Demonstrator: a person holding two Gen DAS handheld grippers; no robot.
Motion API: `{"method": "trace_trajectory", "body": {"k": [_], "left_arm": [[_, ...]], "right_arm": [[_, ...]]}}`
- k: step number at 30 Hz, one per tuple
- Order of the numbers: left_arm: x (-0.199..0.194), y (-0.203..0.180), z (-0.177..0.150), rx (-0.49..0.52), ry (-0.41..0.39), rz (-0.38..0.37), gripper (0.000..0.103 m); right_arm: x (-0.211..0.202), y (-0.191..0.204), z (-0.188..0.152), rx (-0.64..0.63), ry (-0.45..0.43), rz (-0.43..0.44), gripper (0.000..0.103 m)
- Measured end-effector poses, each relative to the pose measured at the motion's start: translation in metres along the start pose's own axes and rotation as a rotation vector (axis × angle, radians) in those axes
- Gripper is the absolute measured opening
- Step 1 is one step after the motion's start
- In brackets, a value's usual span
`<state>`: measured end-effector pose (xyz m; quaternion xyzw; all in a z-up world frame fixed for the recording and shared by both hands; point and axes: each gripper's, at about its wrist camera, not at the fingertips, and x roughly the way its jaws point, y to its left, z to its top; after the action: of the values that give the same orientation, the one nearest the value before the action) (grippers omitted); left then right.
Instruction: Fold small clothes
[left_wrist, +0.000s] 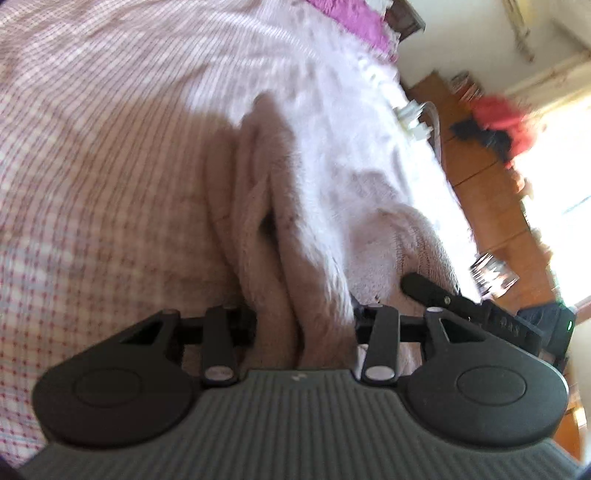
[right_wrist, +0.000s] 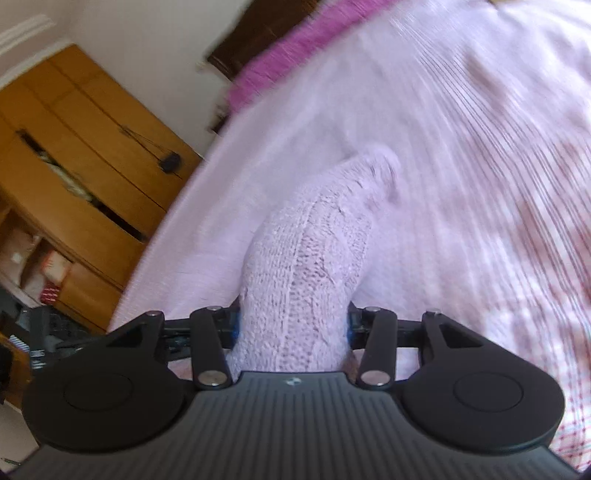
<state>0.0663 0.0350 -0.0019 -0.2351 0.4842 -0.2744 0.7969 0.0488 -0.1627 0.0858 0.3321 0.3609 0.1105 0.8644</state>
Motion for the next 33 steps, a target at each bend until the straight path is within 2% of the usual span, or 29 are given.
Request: {"method": "trace_trajectory", "body": {"k": [3,6,10,14,21,23,25,29,33], "left_arm": [[-0.005,0.003,-0.008,0.01,-0.021,0.002,0.048],[-0.018,0.001,-0.009,0.054,-0.041,0.042,0.051],[-0.035,-0.007,-0.013,0.119,-0.076,0.12,0.054],[-0.05,-0.019,-0.022,0.17,-0.117,0.209,0.058],[-0.066,-0.037,-0.047,0.219,-0.163,0.315,0.067],[-0.067,-0.04,-0.054,0.221,-0.159,0.329,0.068],[-0.065,-0.043,-0.061,0.219,-0.142,0.341,0.077],[-0.06,-0.049,-0.08,0.256,-0.098,0.351,0.078],[-0.052,-0.051,-0.094,0.252,-0.093,0.387,0.078]], "right_arm": [[0.005,-0.024,-0.009,0.029,0.014,0.027,0.053],[-0.001,-0.027,-0.01,0.039,0.008,0.043,0.057],[-0.015,-0.015,-0.016,-0.016,-0.013,-0.011,0.066],[-0.04,-0.005,-0.028,-0.044,-0.055,-0.062,0.069],[-0.08,0.022,-0.059,-0.105,-0.136,-0.15,0.074],[-0.086,0.027,-0.068,-0.117,-0.145,-0.164,0.074],[-0.091,0.033,-0.078,-0.135,-0.147,-0.182,0.075],[-0.092,0.04,-0.092,-0.187,-0.129,-0.209,0.075],[-0.093,0.044,-0.109,-0.214,-0.112,-0.232,0.077]]}}
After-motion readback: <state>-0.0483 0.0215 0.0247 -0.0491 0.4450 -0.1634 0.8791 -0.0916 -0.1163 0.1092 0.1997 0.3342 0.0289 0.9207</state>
